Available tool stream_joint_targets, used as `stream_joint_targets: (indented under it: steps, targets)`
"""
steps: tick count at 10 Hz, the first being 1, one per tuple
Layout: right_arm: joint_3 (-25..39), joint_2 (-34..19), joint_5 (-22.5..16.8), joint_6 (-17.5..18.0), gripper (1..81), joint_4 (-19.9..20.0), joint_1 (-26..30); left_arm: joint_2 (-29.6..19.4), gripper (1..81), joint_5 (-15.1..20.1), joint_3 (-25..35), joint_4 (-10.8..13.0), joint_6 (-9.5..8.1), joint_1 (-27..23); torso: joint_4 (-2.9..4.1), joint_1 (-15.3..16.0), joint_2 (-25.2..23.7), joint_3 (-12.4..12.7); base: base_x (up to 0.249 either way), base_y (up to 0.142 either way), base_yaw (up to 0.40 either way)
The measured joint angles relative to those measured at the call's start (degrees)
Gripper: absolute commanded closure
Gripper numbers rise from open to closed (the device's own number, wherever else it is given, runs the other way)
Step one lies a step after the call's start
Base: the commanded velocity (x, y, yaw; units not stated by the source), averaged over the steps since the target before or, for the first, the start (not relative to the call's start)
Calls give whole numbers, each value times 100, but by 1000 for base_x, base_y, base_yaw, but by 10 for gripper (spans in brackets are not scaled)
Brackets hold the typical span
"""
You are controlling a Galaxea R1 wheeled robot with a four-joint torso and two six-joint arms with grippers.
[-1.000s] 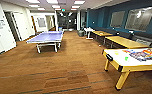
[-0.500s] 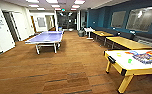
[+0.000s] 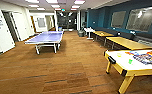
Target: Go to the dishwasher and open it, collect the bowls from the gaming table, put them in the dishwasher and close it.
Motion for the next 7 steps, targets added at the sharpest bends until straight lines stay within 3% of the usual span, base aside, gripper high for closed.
stream_joint_targets:
  steps: [7]
  targets:
    - [0, 0, -1, 0, 10, 0, -16, 2, 10, -2, 0, 4, -2, -6, 0, -4, 0, 0, 0, 0, 0]
